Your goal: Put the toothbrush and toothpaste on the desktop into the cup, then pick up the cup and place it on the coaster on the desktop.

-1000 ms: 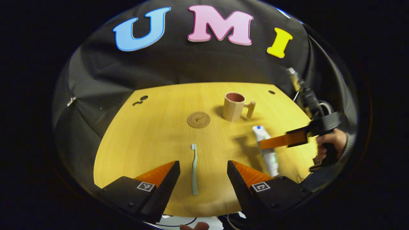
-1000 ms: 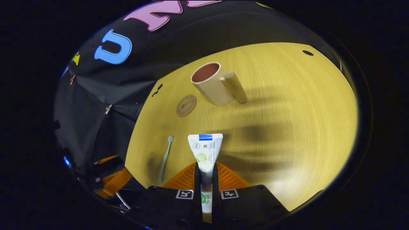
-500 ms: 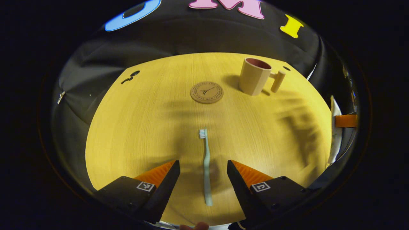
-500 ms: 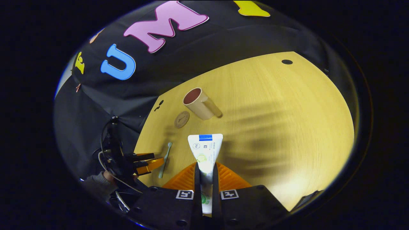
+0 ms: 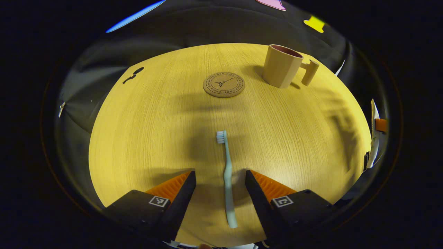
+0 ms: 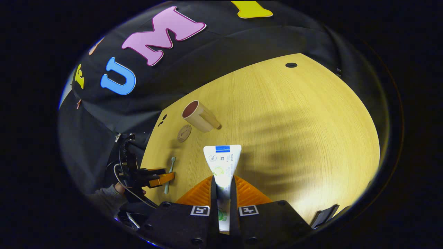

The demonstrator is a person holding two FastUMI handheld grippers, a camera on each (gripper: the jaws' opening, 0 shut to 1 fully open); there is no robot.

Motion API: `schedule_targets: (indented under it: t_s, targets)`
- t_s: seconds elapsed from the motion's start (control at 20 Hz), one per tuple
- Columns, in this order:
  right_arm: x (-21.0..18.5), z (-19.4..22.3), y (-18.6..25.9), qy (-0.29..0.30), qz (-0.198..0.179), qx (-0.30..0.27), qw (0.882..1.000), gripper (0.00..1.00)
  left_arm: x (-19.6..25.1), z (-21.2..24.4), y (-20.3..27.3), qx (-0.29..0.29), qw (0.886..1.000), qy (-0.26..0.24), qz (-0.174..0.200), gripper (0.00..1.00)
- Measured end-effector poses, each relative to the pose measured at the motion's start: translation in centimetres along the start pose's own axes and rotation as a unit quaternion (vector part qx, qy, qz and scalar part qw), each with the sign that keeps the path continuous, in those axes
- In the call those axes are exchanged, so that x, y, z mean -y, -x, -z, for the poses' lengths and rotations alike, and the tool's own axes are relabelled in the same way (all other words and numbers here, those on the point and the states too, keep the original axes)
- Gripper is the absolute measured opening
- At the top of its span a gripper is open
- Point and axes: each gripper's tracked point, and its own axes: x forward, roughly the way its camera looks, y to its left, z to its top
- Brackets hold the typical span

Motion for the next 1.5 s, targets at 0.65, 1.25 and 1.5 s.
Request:
schedule_targets:
  t_s: [0.65, 1.25, 1.5]
  targets:
    - [-2.3, -1.5, 0.7, 0.015, -0.021, 0.034, 0.999, 0.16, 2.4, -2.0, 2.0, 0.096, 0.989, 0.085, 0.076, 0.07]
    - [-16.8, -19.3, -1.8, 0.094, -0.173, 0.231, 0.953, 0.16, 8.1, -8.8, 19.0, 0.331, 0.921, 0.146, 0.141, 0.06]
    - [-18.4, -24.7, -9.0, 0.132, -0.163, 0.256, 0.944, 0.15, 9.3, -8.1, 20.9, 0.35, 0.908, 0.18, 0.141, 0.06]
